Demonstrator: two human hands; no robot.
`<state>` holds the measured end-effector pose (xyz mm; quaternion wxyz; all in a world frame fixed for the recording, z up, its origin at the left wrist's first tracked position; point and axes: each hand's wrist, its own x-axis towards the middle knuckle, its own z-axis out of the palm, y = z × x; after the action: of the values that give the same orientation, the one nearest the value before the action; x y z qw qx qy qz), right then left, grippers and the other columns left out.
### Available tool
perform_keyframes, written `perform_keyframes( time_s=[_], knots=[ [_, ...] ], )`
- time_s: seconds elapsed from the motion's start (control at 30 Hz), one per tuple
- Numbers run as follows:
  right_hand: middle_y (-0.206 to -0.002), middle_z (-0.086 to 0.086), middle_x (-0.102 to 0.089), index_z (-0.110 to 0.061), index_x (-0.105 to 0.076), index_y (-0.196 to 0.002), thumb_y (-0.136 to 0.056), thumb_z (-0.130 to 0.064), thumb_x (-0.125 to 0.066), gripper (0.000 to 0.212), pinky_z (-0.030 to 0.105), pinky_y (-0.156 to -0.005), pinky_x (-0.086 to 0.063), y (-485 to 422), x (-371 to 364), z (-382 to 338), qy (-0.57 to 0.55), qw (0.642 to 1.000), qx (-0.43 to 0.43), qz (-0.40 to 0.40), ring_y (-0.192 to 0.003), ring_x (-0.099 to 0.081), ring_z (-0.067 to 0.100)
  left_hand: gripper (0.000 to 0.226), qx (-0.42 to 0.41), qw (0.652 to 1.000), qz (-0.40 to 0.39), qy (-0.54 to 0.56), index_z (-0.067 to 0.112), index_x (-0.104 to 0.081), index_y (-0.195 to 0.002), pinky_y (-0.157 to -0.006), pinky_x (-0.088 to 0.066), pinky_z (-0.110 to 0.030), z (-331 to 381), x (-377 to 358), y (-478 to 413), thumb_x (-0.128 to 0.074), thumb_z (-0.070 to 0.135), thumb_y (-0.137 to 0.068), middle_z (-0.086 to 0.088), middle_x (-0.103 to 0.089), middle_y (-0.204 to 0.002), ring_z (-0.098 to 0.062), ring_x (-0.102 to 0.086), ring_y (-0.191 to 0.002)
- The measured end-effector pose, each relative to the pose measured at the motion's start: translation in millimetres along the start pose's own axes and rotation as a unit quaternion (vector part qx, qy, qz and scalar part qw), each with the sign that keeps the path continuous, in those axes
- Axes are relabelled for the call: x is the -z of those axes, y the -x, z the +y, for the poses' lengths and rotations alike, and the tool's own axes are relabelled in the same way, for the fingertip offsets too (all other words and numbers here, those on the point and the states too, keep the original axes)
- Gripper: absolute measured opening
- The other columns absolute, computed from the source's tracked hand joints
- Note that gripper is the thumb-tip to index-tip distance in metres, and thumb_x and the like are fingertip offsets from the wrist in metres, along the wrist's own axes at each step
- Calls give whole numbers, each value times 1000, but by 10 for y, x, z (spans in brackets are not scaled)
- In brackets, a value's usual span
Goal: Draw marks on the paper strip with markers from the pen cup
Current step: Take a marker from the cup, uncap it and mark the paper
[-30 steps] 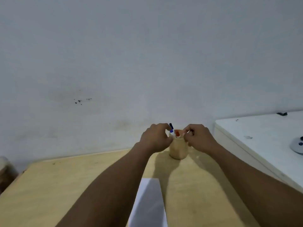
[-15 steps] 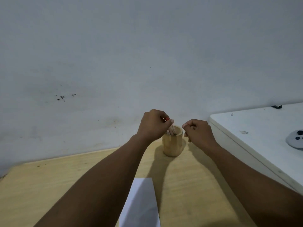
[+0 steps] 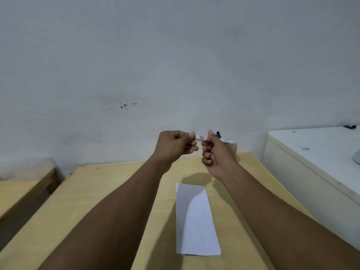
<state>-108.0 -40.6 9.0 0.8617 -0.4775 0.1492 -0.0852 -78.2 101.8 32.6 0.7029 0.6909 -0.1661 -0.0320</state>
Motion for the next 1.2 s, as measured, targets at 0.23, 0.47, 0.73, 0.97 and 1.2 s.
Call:
perform_keyframes(
  time_s=[0.23,0.47,0.73,0.97,1.2],
  knots=[
    [-68,8,-68,-6,-71,-88,-91,-20,-66,14,25,-47,-49,-10,58,-69,18,998,50,-23,-54,-70,20,40,31,984,95,-148,-4,-73,-77,-64,-62,-34,-553,704,154,-73,33,-93,-12,-72,-66,-22,-73,-58],
    [-65,10,-64,-5,-68,-91,-85,-13,-81,16,24,-45,-49,-175,265,443,109,994,21,-4,-47,-60,15,16,41,876,-23,-480,25,-78,-85,-69,-53,-27,-1292,886,313,-68,37,-86,9,-77,-83,-12,-70,-82],
    [-66,11,-68,-3,-74,-91,-88,-18,-76,15,36,-56,-47,-302,335,842,170,985,25,3,-54,-67,21,28,42,896,-26,-442,26,-66,-105,-68,-48,-27,-1397,843,331,-66,44,-84,11,-68,-73,-14,-69,-83],
    [-66,13,-68,-2,-71,-88,-93,-16,-67,15,28,-48,-44,-283,239,994,236,971,33,-15,-59,-70,29,94,49,864,-45,-499,26,-52,-130,-78,-55,-33,-1412,740,347,-68,85,-58,16,-67,-93,-9,-63,-93],
    [-69,9,-78,-8,-73,-84,-85,-13,-69,6,30,-49,-53,-262,206,1238,368,925,92,0,-61,-78,21,82,24,857,-38,-513,28,-56,-119,-87,-51,-35,-1498,743,371,-67,84,-60,13,-63,-101,-13,-54,-99]
  ],
)
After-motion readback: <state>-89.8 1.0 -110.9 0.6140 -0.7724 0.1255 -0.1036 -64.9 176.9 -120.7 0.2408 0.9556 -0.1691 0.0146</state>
